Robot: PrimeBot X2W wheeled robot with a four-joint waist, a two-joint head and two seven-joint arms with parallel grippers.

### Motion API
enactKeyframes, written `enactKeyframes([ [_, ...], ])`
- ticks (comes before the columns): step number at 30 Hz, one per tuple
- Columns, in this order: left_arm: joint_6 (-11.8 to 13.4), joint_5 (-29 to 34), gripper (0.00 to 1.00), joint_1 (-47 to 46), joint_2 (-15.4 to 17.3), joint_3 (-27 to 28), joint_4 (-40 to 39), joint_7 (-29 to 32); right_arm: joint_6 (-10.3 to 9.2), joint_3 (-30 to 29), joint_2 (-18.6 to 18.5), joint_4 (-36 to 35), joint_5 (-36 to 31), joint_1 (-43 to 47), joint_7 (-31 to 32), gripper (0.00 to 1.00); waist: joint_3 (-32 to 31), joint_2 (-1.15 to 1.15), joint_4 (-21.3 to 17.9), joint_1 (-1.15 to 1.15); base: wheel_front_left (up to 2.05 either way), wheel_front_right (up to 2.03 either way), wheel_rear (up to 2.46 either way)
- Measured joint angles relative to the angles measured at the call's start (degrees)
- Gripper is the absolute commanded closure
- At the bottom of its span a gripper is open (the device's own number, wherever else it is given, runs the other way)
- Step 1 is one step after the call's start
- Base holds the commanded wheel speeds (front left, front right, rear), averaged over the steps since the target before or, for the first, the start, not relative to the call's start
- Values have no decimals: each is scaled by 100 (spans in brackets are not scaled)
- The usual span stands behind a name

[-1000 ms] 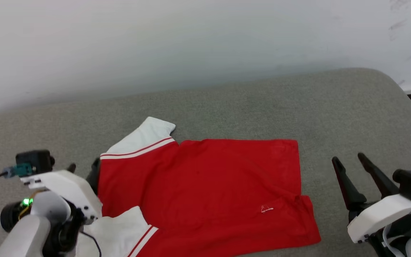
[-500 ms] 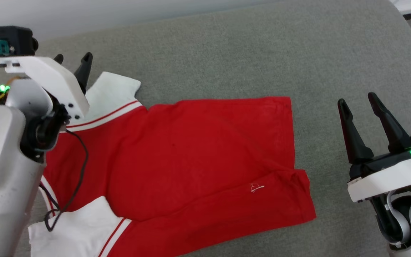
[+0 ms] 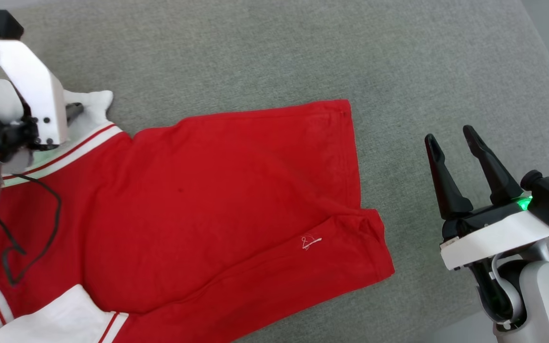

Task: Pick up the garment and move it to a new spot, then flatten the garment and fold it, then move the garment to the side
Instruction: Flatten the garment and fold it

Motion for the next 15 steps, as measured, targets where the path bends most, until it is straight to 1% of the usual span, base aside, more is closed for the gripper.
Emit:
enactKeyframes([
  [3, 78, 2, 0, -121, 65, -64, 63, 325, 1, 24, 9, 73, 90, -17, -15, 0, 101, 0, -110, -1, 0, 0, 0],
  [4, 114, -5, 45, -144, 53, -70, 81, 415, 0, 22, 7, 97, 127, -18, -14, 0, 133, 0, -137, -1, 0, 0, 0],
  [5, 133, -24, 62, -172, 53, -70, 100, 502, 1, 22, 7, 121, 185, -18, -13, 0, 159, 0, -159, -1, 0, 0, 0],
  [6, 171, -69, 89, -180, 43, -62, 124, 552, 0, 30, 3, 140, 231, -20, -10, 0, 178, 0, -179, -2, 0, 0, 0],
  [7, 180, -93, 100, -180, 33, -52, 147, 560, 0, 37, -11, 155, 287, -24, 2, 0, 190, 0, -194, -2, 0, 0, 0],
  [9, 221, -146, 100, -180, 2, -23, 181, 565, 0, 58, -54, 215, 447, -76, 102, 0, 189, 0, -199, -2, 0, 0, 0],
  [12, 224, -183, 100, -134, -111, 7, 233, 413, 0, 70, -230, 316, 694, -205, 298, 0, 149, 0, -155, -2, 0, 0, 0],
  [15, 212, -194, 100, -93, -191, 23, 276, 159, 0, 152, -392, 487, 1009, -400, 684, 0, 87, 0, -55, -2, 0, 0, 0],
])
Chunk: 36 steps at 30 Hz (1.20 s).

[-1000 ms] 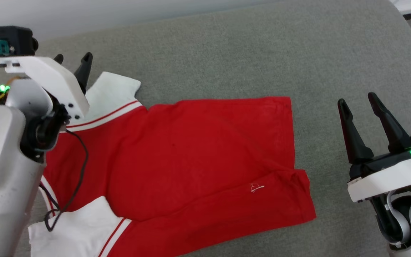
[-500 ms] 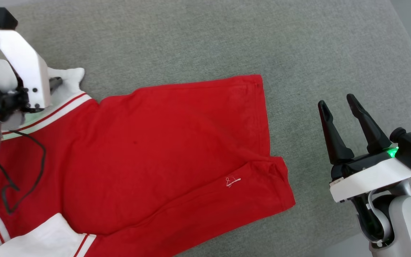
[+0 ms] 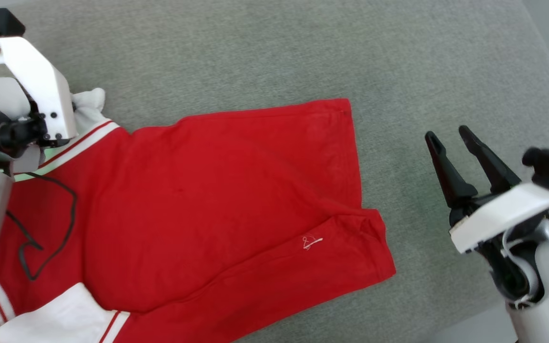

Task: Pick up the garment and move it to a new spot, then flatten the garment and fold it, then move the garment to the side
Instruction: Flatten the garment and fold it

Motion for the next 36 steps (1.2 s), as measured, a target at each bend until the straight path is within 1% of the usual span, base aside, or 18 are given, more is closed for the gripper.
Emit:
enactKeyframes([
  [2, -44, 23, 100, 18, -76, 2, 27, -200, 1, 101, -104, 145, 200, -220, 369, 0, -49, 0, 94, 0, 0, 0, 0],
  [5, -86, 98, 100, 12, -244, -41, 5, -526, 1, 270, -333, 416, 542, -595, 1094, 0, -118, 0, 288, 0, 0, 0, 0],
  [9, -145, 188, 100, -114, -456, -89, -151, -875, 1, 482, -608, 786, 904, -1106, 2178, 0, -155, 0, 627, 1, 0, 0, 0],
  [11, -170, 255, 100, -227, -522, -133, -293, -1012, 1, 515, -681, 944, 1049, -1313, 2594, 0, -149, 0, 810, 0, 0, 0, 0],
  [14, -231, 322, 100, -314, -597, -172, -479, -1179, 0, 532, -792, 1220, 1048, -1695, 3028, 0, -98, 0, 1077, 0, 0, 0, 0],
  [18, -246, 393, 100, -344, -676, -244, -706, -1329, 0, 548, -791, 1636, 1032, -2086, 3325, 0, 24, 0, 1370, 1, 0, 0, 0],
  [22, -296, 390, 100, -336, -746, -268, -817, -1455, 0, 604, -777, 2061, 1034, -2379, 3689, 0, 160, 0, 1571, 0, 0, 0, 0],
  [23, -298, 390, 100, -330, -768, -279, -840, -1492, 1, 615, -780, 2134, 1037, -2441, 3798, 43, 187, 0, 1608, 0, 0, 0, 0],
  [24, -303, 390, 100, -318, -783, -287, -857, -1521, 1, 612, -788, 2186, 1058, -2490, 3862, 67, 208, 0, 1642, 0, 0, 0, 0],
  [25, -316, 380, 100, -294, -800, -287, -869, -1543, 0, 614, -791, 2227, 1087, -2524, 3930, 96, 223, 0, 1668, 0, 0, 0, 0],
  [26, -328, 372, 100, -269, -799, -286, -876, -1557, 0, 617, -800, 2249, 1092, -2556, 3979, 100, 232, 0, 1686, 0, 0, 0, 0],
  [31, -343, 335, 100, -177, -782, -256, -889, -1699, 0, 672, -811, 2230, 1109, -2577, 3956, 100, 209, 0, 1700, 0, 0, 0, 0],
  [36, -291, 236, 100, 55, -801, -67, -945, -2157, 0, 679, -923, 2041, 971, -2463, 3573, 100, 59, 0, 1718, 1, 0, 0, 0],
])
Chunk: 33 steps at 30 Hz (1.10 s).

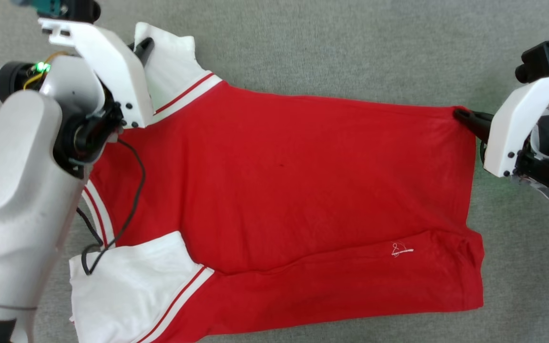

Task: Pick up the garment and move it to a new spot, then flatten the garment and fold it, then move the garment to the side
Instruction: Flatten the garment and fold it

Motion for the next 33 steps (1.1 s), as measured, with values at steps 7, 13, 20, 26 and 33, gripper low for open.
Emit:
enactKeyframes([
  [7, 211, -240, 100, 1053, -47, 383, -330, -891, 1, -154, -132, -446, -165, 566, -403, 100, -500, 0, 65, 0, 0, 0, 0],
  [13, 521, -452, 100, 2514, -27, 672, -808, -1538, 2, -249, -122, -837, -252, 1489, -613, 100, -1106, 0, 158, 0, 0, 0, 0],
  [20, 838, -619, 100, 4135, -127, 731, -1293, -1972, 2, -509, 79, -1102, -221, 2593, -987, 100, -1760, 0, 302, -1, 0, 0, 0],
  [26, 957, -896, 100, 5171, -398, 592, -1402, -2028, 2, -882, 179, -978, -224, 3349, -1217, 97, -2139, 0, 420, -1, 0, 0, 0],
  [33, 854, -781, 0, 5434, -590, 326, -1158, -2258, 1, -1017, 422, -884, -226, 4017, -1549, 0, -2399, 0, 404, -1, 0, 0, 0],
])
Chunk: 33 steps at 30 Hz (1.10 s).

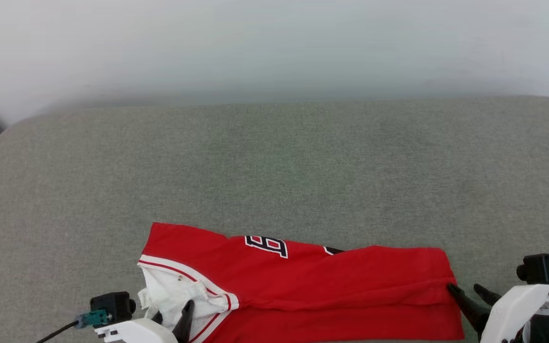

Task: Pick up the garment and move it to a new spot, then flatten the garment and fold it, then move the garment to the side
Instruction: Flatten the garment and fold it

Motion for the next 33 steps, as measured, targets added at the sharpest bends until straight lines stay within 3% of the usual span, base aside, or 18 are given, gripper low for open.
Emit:
enactKeyframes([
  [7, 54, 569, 0, -31, 164, 79, -353, -831, -1, -322, -63, -820, -155, 303, -146, 0, -246, 0, -111, 0, 0, 0, 0],
  [14, 209, 1183, 0, -282, 244, 236, -775, -1763, 0, -1043, -90, -1332, -365, 334, 637, 0, -438, 0, -120, 0, 0, 0, 0],
  [24, 220, 1842, 0, -643, 76, 283, -1167, -2160, -1, -1401, 68, -1255, -541, 315, 2100, 0, -249, 0, 352, 0, 0, 0, 0],
  [33, 115, 2279, 0, -985, -127, 194, -1293, -2180, -1, -1370, 411, -595, -613, -175, 2390, 0, 424, 0, 761, 1, 0, 0, 0],
])
